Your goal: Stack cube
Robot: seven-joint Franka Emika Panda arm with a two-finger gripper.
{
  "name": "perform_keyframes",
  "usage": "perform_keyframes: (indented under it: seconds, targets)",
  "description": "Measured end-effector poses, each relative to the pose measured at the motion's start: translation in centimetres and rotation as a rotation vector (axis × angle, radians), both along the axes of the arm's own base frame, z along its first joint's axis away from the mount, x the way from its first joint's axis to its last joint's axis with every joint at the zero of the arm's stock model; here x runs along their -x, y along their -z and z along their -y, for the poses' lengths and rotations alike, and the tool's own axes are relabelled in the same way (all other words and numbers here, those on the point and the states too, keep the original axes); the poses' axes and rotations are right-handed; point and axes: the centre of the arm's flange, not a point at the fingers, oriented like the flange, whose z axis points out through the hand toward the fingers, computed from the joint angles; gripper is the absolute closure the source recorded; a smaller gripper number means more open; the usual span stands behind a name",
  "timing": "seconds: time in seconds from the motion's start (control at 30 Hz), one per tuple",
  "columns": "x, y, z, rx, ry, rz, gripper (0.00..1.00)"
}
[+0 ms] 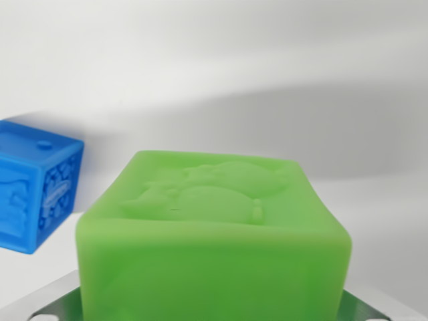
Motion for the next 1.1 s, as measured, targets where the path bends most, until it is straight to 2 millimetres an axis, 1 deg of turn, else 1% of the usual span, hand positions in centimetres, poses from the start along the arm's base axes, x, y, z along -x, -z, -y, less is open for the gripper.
perform_keyframes:
  seconds: [1.1]
  targets:
    - [-0.6,-0.7,-6.5,-0.001,0.134,-0.001,1.00]
